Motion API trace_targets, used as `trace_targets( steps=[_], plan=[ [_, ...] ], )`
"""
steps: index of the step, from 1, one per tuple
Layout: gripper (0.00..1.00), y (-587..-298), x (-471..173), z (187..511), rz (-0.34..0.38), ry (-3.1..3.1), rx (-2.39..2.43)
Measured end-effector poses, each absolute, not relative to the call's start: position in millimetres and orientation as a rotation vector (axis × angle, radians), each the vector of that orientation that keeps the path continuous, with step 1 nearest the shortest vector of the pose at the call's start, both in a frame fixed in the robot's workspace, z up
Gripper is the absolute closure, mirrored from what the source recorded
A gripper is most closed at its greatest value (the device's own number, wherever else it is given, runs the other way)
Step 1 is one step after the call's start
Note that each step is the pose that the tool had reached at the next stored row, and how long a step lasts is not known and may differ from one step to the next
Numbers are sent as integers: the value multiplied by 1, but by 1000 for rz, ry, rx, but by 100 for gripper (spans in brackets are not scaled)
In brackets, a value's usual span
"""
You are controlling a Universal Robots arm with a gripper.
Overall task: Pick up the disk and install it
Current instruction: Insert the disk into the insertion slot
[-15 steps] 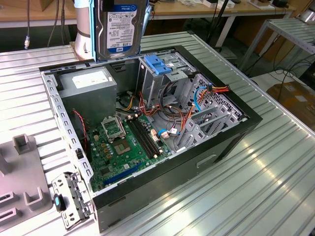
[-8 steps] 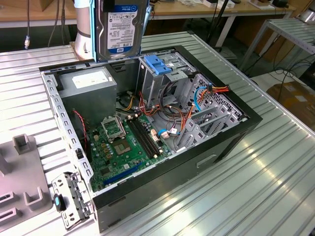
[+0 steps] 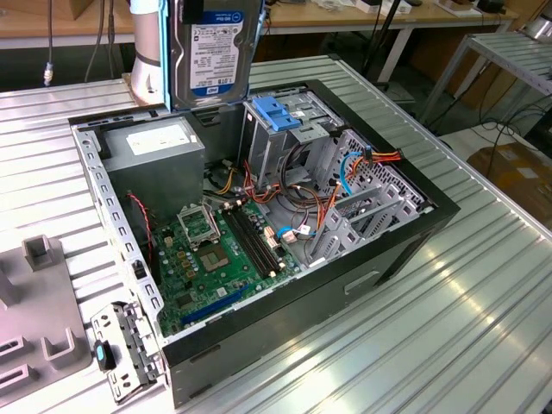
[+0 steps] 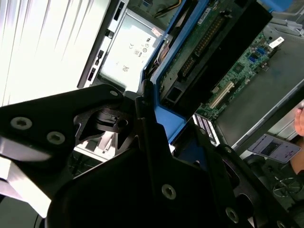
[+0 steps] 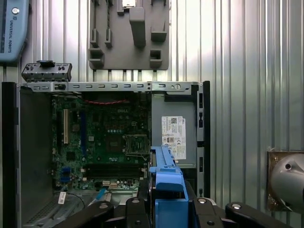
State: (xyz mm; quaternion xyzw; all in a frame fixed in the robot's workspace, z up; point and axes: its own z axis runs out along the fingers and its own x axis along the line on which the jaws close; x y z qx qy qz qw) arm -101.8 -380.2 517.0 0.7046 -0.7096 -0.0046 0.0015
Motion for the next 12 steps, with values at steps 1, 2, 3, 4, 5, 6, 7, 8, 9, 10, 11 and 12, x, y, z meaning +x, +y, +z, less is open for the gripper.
trace_targets(
  steps=[1,2,3,4,5,6,7,8,9,10,11,12],
  plan=[
    [63,-381,-102,517,-14,-2227,2211],
    [63,-381,-102,517,-14,-2227,2211],
    [63,-382,-102,517,-14,-2227,2211],
    [63,-382,-102,517,-14,-2227,2211],
    [63,-383,-102,517,-14,-2227,2211],
    [63,-383,-102,517,-14,-2228,2211],
    [63,-384,-102,517,-14,-2227,2211],
    [63,-384,-102,517,-14,-2227,2211],
    [63,-384,-102,517,-14,-2227,2211],
    [63,-384,-102,517,-14,-2227,2211],
    [63,-385,-102,517,-15,-2227,2211],
    [63,-385,-102,517,-14,-2227,2211]
  ],
)
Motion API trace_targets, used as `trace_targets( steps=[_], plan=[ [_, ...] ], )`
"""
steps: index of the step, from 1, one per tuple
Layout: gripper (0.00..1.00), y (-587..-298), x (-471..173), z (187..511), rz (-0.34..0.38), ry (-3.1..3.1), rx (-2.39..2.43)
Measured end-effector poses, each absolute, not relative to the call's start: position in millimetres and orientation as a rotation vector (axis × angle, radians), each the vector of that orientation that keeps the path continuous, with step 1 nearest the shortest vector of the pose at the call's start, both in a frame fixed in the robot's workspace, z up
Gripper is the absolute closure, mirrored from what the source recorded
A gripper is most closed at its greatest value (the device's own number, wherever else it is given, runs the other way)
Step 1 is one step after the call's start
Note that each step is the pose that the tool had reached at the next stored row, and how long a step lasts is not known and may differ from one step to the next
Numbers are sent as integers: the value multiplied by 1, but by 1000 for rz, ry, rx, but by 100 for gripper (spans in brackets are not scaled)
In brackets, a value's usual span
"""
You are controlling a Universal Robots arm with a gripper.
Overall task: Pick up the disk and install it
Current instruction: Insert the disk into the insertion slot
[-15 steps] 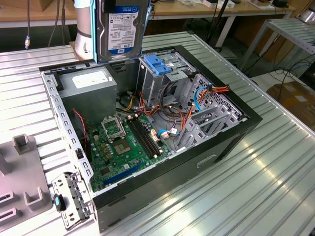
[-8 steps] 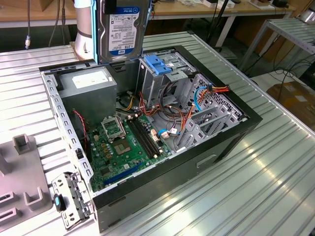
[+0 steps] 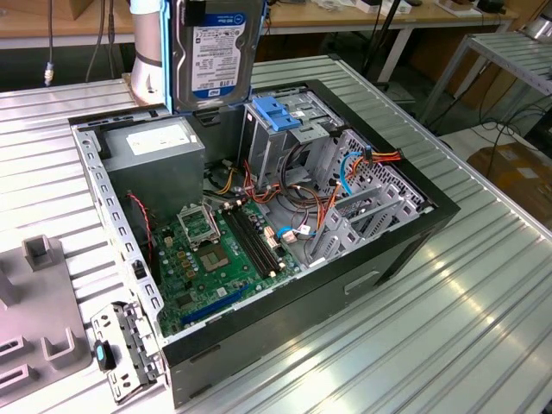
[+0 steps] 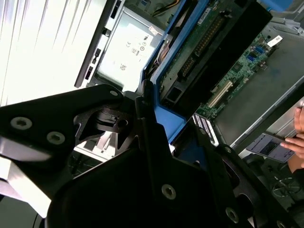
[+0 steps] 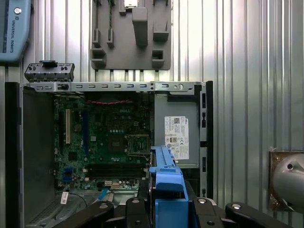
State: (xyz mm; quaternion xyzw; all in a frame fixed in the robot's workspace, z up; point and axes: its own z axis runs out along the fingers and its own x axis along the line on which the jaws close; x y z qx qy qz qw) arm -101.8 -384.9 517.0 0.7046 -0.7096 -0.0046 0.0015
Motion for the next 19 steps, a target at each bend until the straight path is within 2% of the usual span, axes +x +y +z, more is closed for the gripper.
trace_targets(
  steps=[19],
  plan=[
    [63,-391,-102,517,-14,-2227,2211]
  ],
)
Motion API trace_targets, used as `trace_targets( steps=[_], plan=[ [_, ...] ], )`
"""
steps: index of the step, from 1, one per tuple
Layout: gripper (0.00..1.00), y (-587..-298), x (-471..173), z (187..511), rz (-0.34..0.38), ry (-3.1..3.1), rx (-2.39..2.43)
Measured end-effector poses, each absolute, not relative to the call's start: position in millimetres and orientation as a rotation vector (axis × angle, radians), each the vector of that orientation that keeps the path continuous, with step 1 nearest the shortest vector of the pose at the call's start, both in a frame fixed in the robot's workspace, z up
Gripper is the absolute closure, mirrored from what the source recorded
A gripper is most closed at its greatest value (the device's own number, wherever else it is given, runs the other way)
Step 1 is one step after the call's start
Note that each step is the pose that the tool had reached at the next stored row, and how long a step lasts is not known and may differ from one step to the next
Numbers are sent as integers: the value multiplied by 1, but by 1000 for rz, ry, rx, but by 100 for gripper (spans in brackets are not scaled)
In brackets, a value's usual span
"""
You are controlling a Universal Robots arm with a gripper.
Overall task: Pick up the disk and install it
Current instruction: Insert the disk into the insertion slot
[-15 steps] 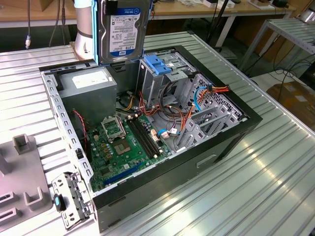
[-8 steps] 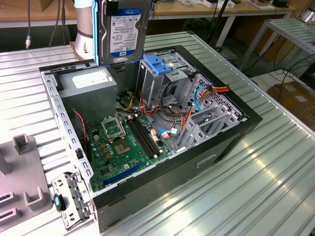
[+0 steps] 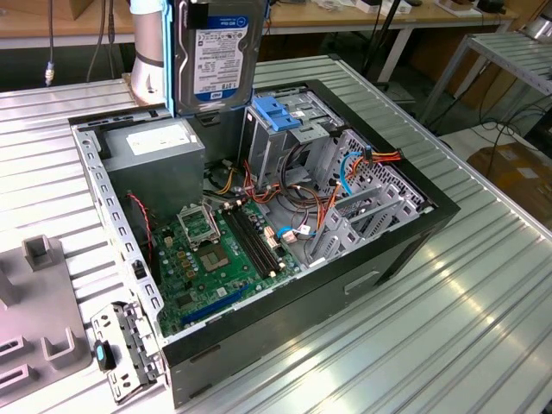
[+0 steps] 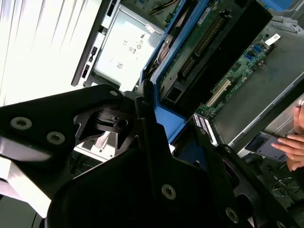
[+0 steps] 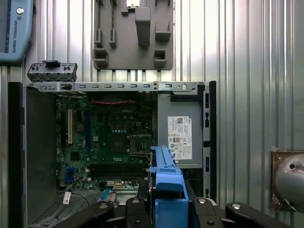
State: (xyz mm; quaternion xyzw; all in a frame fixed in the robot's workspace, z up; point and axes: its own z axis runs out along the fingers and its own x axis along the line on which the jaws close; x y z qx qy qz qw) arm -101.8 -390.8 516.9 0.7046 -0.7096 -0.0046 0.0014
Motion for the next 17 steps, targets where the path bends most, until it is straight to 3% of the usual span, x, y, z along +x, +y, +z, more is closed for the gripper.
trace_targets(
  steps=[17],
  plan=[
    [63,-396,-102,517,-14,-2227,2211]
  ],
)
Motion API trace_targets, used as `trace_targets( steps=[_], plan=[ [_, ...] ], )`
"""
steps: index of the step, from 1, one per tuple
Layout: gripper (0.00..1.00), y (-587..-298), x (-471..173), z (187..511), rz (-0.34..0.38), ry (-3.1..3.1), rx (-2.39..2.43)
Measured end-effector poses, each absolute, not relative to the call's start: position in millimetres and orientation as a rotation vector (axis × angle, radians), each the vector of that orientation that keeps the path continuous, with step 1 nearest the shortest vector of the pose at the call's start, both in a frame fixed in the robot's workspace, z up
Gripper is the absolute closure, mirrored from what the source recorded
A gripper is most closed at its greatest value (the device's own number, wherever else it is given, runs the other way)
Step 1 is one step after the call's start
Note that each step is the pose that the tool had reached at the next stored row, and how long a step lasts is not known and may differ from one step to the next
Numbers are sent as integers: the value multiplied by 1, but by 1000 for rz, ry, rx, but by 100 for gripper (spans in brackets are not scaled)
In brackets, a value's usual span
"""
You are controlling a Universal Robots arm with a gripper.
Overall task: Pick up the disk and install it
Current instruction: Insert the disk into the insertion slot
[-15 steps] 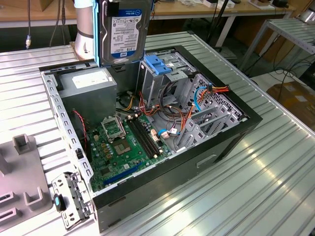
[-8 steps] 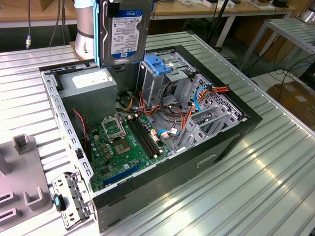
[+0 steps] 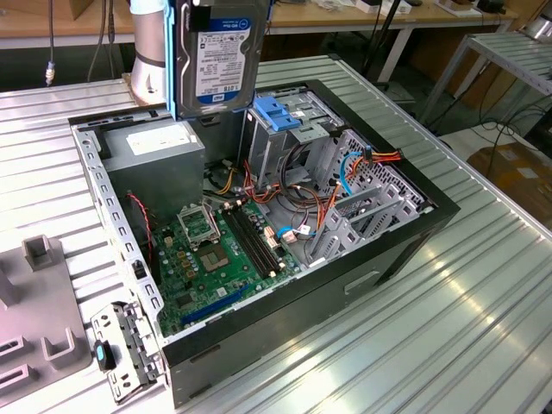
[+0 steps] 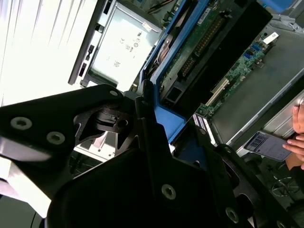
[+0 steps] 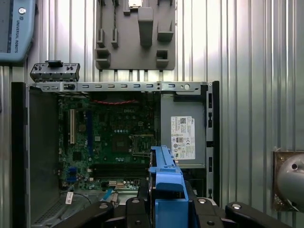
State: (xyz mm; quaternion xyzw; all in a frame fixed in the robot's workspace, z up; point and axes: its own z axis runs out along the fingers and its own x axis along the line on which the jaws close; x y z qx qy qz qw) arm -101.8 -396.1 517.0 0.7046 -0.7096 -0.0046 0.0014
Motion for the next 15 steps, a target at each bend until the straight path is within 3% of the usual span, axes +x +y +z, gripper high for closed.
trace_targets(
  steps=[15],
  plan=[
    [63,-400,-102,517,-15,-2227,2211]
  ],
)
